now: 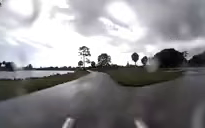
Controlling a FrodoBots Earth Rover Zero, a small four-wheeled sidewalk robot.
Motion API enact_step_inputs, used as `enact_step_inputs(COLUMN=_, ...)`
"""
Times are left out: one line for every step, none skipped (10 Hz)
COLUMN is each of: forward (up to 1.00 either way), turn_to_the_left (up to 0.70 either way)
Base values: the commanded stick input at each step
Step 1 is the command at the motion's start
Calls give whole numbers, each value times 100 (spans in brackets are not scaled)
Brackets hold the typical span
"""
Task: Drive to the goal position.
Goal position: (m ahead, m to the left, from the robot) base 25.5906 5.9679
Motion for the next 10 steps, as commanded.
enact_step_inputs(forward=100, turn_to_the_left=0)
enact_step_inputs(forward=100, turn_to_the_left=0)
enact_step_inputs(forward=100, turn_to_the_left=0)
enact_step_inputs(forward=100, turn_to_the_left=0)
enact_step_inputs(forward=100, turn_to_the_left=0)
enact_step_inputs(forward=100, turn_to_the_left=0)
enact_step_inputs(forward=100, turn_to_the_left=0)
enact_step_inputs(forward=100, turn_to_the_left=0)
enact_step_inputs(forward=100, turn_to_the_left=0)
enact_step_inputs(forward=100, turn_to_the_left=0)
